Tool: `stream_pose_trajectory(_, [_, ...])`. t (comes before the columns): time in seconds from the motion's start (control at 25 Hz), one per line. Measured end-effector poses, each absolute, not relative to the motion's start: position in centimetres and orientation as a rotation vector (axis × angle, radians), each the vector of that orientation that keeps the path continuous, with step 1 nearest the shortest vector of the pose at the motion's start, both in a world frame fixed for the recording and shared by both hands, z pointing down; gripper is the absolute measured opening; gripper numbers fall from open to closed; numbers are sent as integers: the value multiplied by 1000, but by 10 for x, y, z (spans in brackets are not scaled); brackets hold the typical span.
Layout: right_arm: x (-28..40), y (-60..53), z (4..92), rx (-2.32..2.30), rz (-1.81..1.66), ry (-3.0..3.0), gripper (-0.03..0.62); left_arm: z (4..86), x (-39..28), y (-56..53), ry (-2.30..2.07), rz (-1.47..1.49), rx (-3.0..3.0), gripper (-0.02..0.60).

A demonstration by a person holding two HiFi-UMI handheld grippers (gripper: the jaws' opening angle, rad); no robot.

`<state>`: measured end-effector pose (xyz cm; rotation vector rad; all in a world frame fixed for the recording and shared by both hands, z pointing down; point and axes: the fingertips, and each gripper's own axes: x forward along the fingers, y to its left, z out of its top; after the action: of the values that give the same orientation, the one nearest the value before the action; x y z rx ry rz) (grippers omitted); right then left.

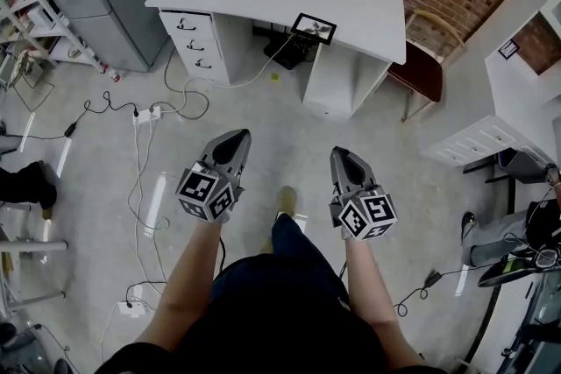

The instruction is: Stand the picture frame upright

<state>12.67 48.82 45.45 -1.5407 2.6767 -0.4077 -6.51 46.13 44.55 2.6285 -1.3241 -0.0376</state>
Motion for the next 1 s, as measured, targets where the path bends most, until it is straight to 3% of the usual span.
stream_pose_trajectory(1.0, [156, 268, 463, -1477, -479, 2696, 5, 445, -28, 252, -1306, -25, 2623, 6])
